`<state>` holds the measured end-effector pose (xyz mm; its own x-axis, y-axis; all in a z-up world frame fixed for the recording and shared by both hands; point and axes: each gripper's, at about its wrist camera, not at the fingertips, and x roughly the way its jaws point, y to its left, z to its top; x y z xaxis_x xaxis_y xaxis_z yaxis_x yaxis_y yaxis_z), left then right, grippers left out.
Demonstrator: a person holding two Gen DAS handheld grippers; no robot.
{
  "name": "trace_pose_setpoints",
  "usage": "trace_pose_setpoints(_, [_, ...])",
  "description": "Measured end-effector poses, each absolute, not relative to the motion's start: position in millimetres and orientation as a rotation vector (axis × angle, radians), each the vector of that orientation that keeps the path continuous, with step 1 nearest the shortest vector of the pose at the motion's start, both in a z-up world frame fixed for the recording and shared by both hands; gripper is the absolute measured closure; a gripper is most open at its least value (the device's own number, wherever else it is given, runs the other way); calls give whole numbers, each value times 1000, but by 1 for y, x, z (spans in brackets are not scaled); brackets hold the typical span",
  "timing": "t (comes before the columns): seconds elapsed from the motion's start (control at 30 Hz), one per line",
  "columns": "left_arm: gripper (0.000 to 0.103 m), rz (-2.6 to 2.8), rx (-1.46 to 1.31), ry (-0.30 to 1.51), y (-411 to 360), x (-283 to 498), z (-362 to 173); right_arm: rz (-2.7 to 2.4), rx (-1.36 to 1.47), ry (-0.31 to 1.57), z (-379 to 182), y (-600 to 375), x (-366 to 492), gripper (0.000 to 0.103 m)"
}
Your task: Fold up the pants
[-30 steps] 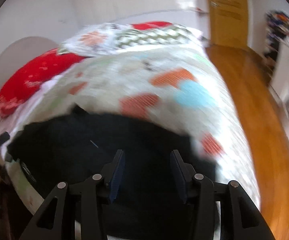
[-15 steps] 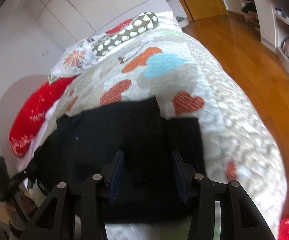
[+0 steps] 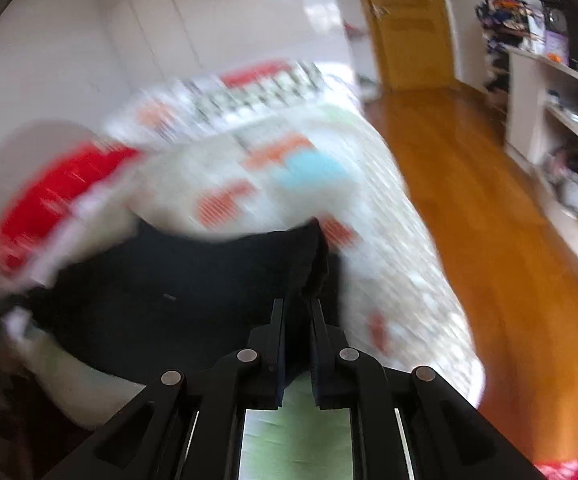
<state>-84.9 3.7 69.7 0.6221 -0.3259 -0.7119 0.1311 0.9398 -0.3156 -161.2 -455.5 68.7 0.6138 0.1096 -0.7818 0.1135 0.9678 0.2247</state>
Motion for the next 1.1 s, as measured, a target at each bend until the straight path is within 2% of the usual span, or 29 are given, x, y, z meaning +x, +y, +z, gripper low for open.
trace_pose_setpoints(0.03, [42, -269, -240, 861, 4, -87, 70, -28, 272, 980, 45, -457, -154, 94])
trace_pose_setpoints(0.1, [42, -262, -223, 846, 8, -91, 74, -38, 285, 967, 45, -460, -154, 90])
trace_pose_setpoints(0.17, [42, -232, -206, 833, 14, -92, 78, -56, 295, 943, 59, -463, -157, 72])
trace_pose_setpoints(0.2, [42, -220, -207, 822, 19, -91, 81, -71, 285, 928, 66, -464, -157, 58])
trace_pose_setpoints(0.27, [39, -204, -226, 803, 31, -86, 85, -92, 255, 872, 88, -462, -157, 57])
trace_pose_setpoints(0.3, [30, -186, -236, 799, 38, -82, 86, -75, 260, 844, 97, -459, -156, 56])
trace_pose_setpoints(0.37, [24, -183, -252, 802, 46, -70, 85, 28, 308, 792, 110, -450, -145, 56])
trace_pose_setpoints(0.77, [24, -256, -161, 935, 40, -9, 51, 419, 124, 894, 82, -288, 12, 56])
trace_pose_setpoints(0.83, [37, -296, -130, 960, 32, -1, 47, 466, 103, 917, 74, -271, 30, 56])
trace_pose_setpoints(0.87, [56, -315, -94, 989, 26, 5, 43, 480, 88, 935, 66, -262, 40, 56])
trace_pose_setpoints(0.9, [65, -327, -79, 1001, 23, 8, 41, 481, 28, 986, 51, -247, 51, 68])
trace_pose_setpoints(0.93, [69, -341, -68, 1005, 22, 11, 41, 481, 28, 986, 51, -247, 51, 96])
trace_pose_setpoints(0.97, [74, -358, -58, 1008, 21, 15, 43, 479, -1, 1010, 46, -242, 57, 98])
trace_pose_setpoints(1.1, [83, -384, -89, 987, 34, 34, 52, 481, 14, 1007, 49, -245, 60, 99])
